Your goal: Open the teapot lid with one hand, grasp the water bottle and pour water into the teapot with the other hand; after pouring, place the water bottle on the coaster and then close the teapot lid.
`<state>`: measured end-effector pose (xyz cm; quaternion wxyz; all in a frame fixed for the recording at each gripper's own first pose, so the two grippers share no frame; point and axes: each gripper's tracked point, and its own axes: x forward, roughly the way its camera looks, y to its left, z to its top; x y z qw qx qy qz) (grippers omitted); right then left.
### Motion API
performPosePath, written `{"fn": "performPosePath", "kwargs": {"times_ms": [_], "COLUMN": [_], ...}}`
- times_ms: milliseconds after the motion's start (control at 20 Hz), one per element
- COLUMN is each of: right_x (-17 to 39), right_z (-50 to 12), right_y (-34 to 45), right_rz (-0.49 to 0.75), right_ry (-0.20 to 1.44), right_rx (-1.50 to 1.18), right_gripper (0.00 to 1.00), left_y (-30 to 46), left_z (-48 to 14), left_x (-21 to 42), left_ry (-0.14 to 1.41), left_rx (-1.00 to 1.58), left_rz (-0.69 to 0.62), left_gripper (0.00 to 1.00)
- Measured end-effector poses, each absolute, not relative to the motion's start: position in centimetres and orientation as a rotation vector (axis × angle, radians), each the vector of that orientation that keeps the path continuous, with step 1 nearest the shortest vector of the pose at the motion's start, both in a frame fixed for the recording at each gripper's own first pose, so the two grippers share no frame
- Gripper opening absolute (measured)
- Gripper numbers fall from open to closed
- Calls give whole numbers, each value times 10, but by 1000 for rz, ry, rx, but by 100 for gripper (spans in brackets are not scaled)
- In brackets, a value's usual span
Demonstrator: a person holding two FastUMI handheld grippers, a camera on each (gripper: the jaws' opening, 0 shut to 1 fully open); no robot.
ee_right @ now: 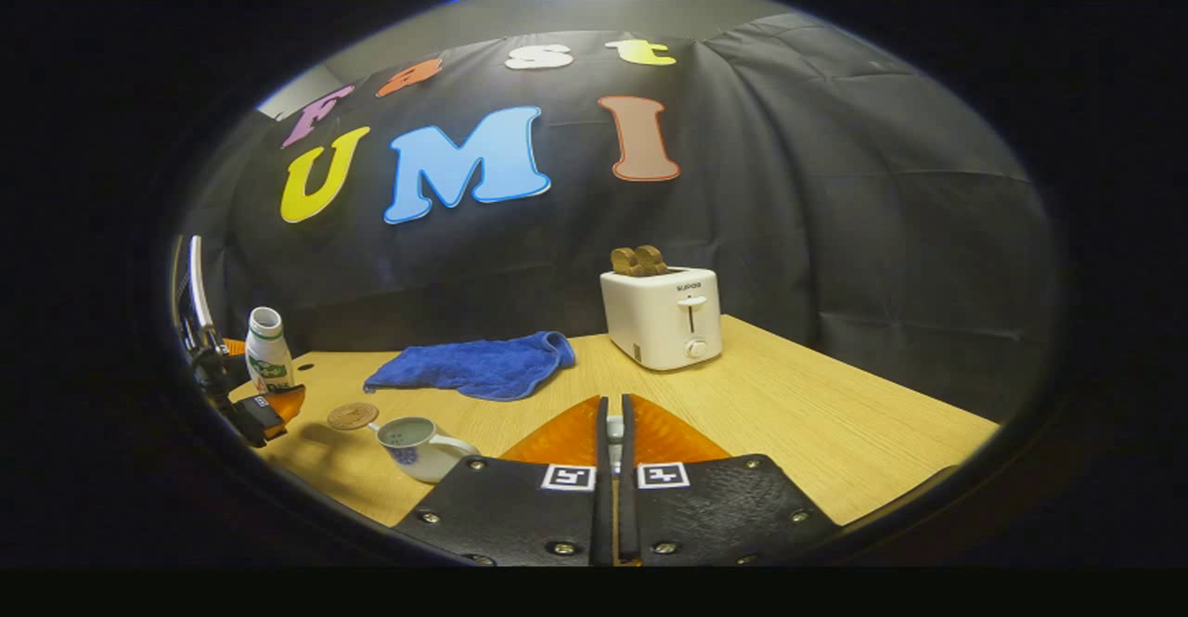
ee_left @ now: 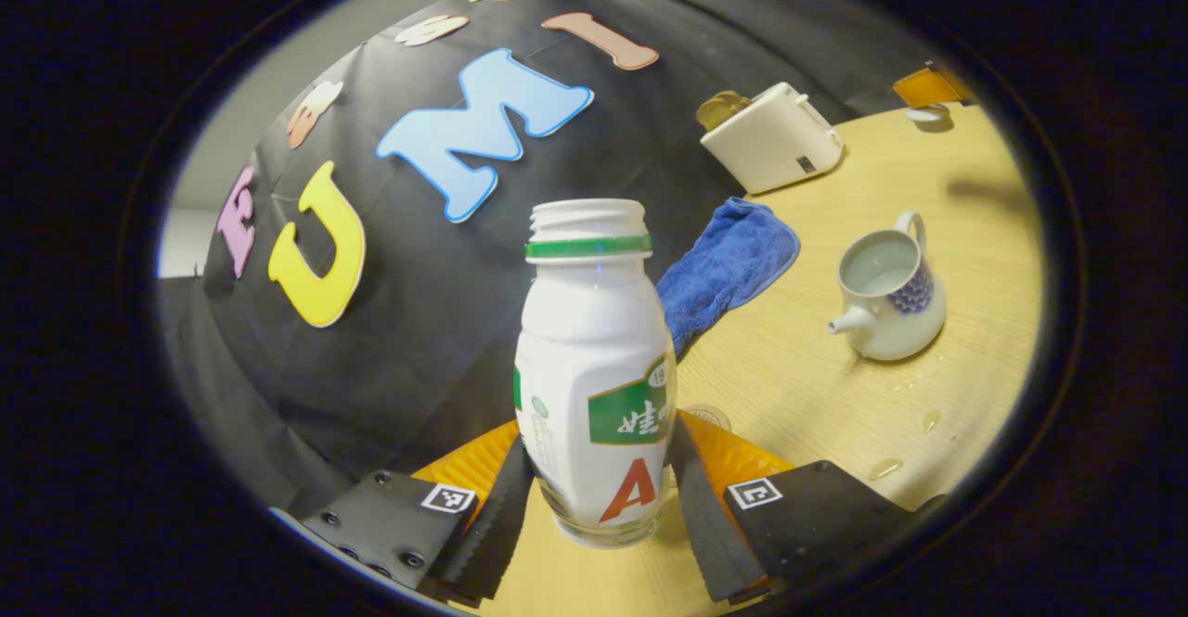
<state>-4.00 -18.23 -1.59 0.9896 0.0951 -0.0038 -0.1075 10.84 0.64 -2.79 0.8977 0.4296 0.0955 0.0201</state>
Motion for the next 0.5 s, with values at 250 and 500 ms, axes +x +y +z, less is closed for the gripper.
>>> {"fn": "performPosePath", "kwargs": {"times_ms": [250,500], "right_x": [-42,-46], "right_z": [-23,-22], "right_y": [-193,-196], "right_rz": [-218,-213], "right_ry": [-6,-19], "right_rx": [213,220], "right_gripper": [2,2], "left_y": [-18,-39], "left_z": [-27,-32], "left_x": [111,111], "left_ry": [193,197], "left_rx": [1078,1253], "left_rz": [21,16], "left_gripper": [89,89]}}
